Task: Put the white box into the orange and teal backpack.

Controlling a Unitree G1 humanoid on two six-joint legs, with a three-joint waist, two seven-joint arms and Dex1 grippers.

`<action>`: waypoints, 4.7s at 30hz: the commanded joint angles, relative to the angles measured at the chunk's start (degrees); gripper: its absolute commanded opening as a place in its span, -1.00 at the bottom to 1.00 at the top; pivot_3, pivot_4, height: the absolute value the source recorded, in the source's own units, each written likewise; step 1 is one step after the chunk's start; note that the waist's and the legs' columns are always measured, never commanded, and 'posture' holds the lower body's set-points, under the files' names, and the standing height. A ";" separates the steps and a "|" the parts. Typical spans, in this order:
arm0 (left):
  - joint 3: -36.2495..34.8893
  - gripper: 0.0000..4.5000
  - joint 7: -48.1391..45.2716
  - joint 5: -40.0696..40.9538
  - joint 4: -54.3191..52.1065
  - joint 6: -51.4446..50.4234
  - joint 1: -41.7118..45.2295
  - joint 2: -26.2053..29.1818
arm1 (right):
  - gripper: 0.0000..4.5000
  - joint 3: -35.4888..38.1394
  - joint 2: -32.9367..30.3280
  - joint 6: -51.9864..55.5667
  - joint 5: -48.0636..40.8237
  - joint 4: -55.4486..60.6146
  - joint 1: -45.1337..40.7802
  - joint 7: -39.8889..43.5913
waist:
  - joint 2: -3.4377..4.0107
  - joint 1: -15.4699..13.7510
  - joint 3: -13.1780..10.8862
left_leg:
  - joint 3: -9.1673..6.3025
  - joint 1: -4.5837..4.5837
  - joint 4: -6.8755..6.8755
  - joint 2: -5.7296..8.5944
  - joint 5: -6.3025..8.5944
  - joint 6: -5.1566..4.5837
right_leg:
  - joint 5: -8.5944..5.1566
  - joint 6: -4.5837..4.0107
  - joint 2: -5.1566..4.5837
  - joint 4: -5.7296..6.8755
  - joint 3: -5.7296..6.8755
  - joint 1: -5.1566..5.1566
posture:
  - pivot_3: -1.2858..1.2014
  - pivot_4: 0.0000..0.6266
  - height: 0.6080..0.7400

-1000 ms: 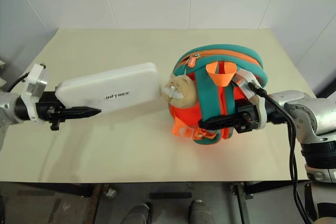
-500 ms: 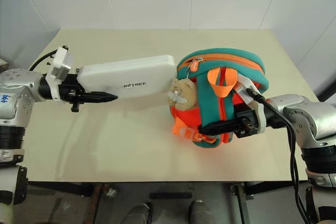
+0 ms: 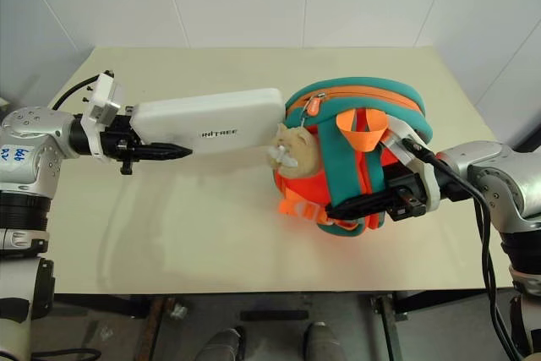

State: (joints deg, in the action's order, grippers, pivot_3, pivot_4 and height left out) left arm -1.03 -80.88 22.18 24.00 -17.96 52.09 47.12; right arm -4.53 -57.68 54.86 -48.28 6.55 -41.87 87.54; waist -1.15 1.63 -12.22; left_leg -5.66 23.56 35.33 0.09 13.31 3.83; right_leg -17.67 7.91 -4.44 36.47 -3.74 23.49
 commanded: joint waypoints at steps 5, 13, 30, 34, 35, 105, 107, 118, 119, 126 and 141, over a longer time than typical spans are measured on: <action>2.51 -0.38 -4.02 -2.97 0.37 2.91 2.74 0.57 | -1.00 -0.66 -1.28 -0.68 -1.87 1.44 -0.78 4.95 | 0.00 0.00 0.00 | 0.00 0.01 0.00 0.00 0.00 0.00 | 0.00 0.00 0.00 0.00 0.00 0.00 | 0.03 -0.52 1.00; 9.09 -0.38 -6.38 -11.75 9.78 8.07 15.47 -1.59 | -1.00 -2.08 -0.16 -1.53 -1.66 1.00 -1.63 4.96 | -0.02 -0.12 -0.01 | 0.00 0.02 0.16 0.01 0.00 0.00 | 0.00 0.01 0.02 0.07 0.01 -0.02 | 0.03 -0.52 1.00; 15.02 -0.38 -4.74 -19.99 25.72 9.61 32.40 -16.01 | -1.00 -3.94 2.55 -2.67 -1.60 1.26 -2.21 4.93 | -0.06 0.14 -0.03 | -0.04 0.13 0.29 0.04 0.01 -0.02 | -0.02 0.12 0.01 0.11 0.01 0.02 | 0.03 -0.52 1.00; 14.41 -0.38 -3.21 -20.47 30.95 9.89 34.51 -21.16 | -1.00 -4.29 3.49 -3.19 -1.22 1.06 -2.44 4.85 | -0.06 0.11 -0.04 | -0.05 0.13 0.29 0.05 0.01 -0.02 | -0.04 0.16 0.01 0.14 0.01 0.03 | 0.03 -0.52 1.00; 14.14 -0.38 -1.62 -20.80 32.54 10.25 34.78 -22.27 | -1.00 -4.29 3.71 -3.28 -1.16 1.15 -2.46 4.83 | -0.06 0.12 -0.04 | -0.05 0.13 0.30 0.05 0.01 -0.02 | -0.04 0.16 0.01 0.14 0.01 0.03 | 0.03 -0.52 1.00; 7.69 0.99 3.70 1.43 -18.49 -12.83 4.35 -18.95 | -1.00 -0.04 9.83 -4.94 2.51 2.48 1.55 -3.11 | -0.10 0.15 -0.06 | -0.16 -0.24 0.74 0.07 -0.01 -0.03 | -0.03 0.16 0.01 0.59 -0.01 -0.38 | 0.03 -0.52 1.00; 7.59 0.99 6.80 0.60 -17.04 -11.25 4.92 -21.14 | -1.00 -0.05 10.01 -4.99 2.60 2.42 1.43 -3.12 | -0.10 -0.01 -0.06 | -0.16 -0.25 0.71 0.07 -0.01 -0.03 | -0.03 0.16 0.02 0.58 -0.01 -0.38 | 0.03 -0.52 1.00; 7.22 0.81 13.98 0.81 -19.59 -12.50 3.53 -23.50 | -1.00 0.68 10.20 -4.57 1.90 3.62 2.35 -4.06 | -0.10 -0.01 -0.06 | -0.16 -0.25 0.68 0.09 -0.01 -0.03 | -0.03 0.16 0.00 0.44 -0.02 -0.44 | 0.03 -0.52 1.00; 7.17 0.71 14.30 0.89 -19.67 -12.83 3.40 -23.46 | -1.00 0.70 10.23 -4.57 1.88 3.60 2.33 -4.12 | -0.10 -0.01 -0.06 | -0.16 -0.25 0.67 0.09 -0.01 -0.03 | -0.03 0.16 0.00 0.44 -0.02 -0.44 | 0.03 -0.52 1.00; 7.80 -0.23 14.47 2.33 -22.44 -14.60 2.00 -22.82 | -1.00 0.80 10.34 -4.73 1.95 3.52 2.27 -4.42 | -0.10 0.02 -0.06 | -0.16 -0.26 0.68 0.09 -0.01 -0.03 | -0.03 0.16 0.00 0.45 -0.02 -0.46 | 0.03 -0.52 1.00; 6.10 -0.63 -2.15 -1.90 0.68 -5.39 16.22 -4.79 | -1.00 2.36 10.14 -4.25 1.17 4.77 3.83 -6.33 | -0.10 0.16 -0.06 | -0.12 -0.28 0.52 0.07 0.00 -0.03 | -0.04 0.15 0.01 0.29 -0.01 -0.47 | 0.03 -0.52 1.00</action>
State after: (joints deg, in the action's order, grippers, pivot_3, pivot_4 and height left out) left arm 6.28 -82.36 22.00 22.16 -25.59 66.93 40.65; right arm -4.00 -47.39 50.33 -45.58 9.16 -38.70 81.25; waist -1.25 1.79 -12.28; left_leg -5.78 23.28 35.81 0.16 13.30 3.80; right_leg -17.71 8.06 -4.43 36.72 -3.75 23.03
